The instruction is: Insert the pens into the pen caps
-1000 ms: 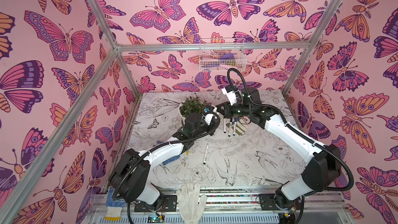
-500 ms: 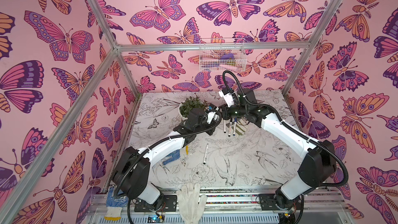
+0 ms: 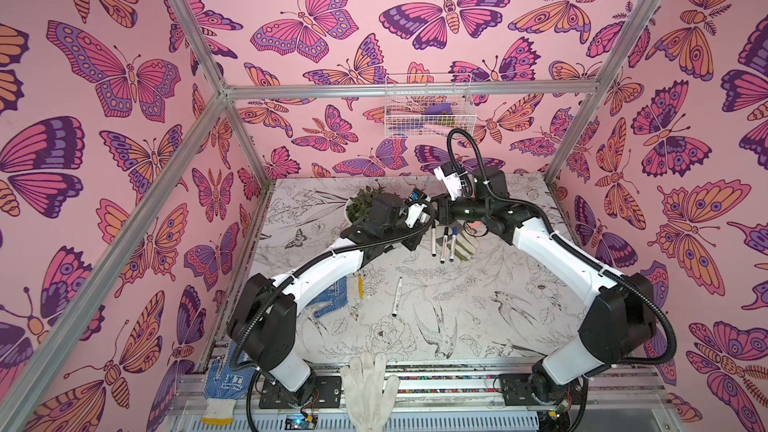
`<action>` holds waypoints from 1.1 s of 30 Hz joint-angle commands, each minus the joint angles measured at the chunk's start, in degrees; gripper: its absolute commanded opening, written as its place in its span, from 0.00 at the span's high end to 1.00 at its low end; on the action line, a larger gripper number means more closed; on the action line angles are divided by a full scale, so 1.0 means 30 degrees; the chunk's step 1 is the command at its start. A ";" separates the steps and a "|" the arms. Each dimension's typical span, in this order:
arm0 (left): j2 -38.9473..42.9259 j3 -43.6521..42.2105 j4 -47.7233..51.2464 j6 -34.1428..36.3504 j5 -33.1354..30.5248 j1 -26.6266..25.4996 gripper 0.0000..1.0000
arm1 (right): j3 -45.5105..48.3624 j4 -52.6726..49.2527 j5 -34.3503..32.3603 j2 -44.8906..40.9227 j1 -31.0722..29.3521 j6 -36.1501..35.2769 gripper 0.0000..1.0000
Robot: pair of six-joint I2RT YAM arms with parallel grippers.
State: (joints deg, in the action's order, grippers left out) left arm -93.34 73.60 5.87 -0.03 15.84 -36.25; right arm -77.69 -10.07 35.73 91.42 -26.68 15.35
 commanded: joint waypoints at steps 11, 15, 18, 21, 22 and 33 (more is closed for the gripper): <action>0.2774 -0.1455 -2.7766 -0.3873 -0.2774 0.0906 1.00 | 0.4507 -0.2767 0.8767 -0.2164 0.1348 0.5939 1.00; 0.3470 -0.5030 -2.7654 -0.4832 -0.2604 -0.0213 1.00 | 0.4133 -0.1885 0.9694 -0.2494 0.1509 0.6703 1.00; 0.3554 -0.6861 -2.7628 -0.5459 -0.3383 -0.1048 1.00 | 0.4064 -0.1532 1.0056 -0.2501 0.1509 0.7069 1.00; 0.3402 -0.8132 -2.7595 -0.5955 -0.4183 -0.1686 1.00 | 0.3940 -0.1390 1.0144 -0.2466 0.1491 0.7216 1.00; 0.3319 -0.8372 -2.7531 -0.6194 -0.4398 -0.1791 1.00 | 0.3912 -0.1268 1.0124 -0.2523 0.1507 0.7223 1.00; 0.1518 -1.1056 -2.6708 -0.7460 -0.4886 -0.2653 1.00 | 0.3177 0.4097 0.8176 -0.4158 0.2825 1.0745 0.38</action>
State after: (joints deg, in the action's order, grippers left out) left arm -88.05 41.82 -64.25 -20.21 5.82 -44.91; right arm -68.62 -0.34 59.96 80.99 -20.16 40.58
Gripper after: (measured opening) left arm 0.153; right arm 0.617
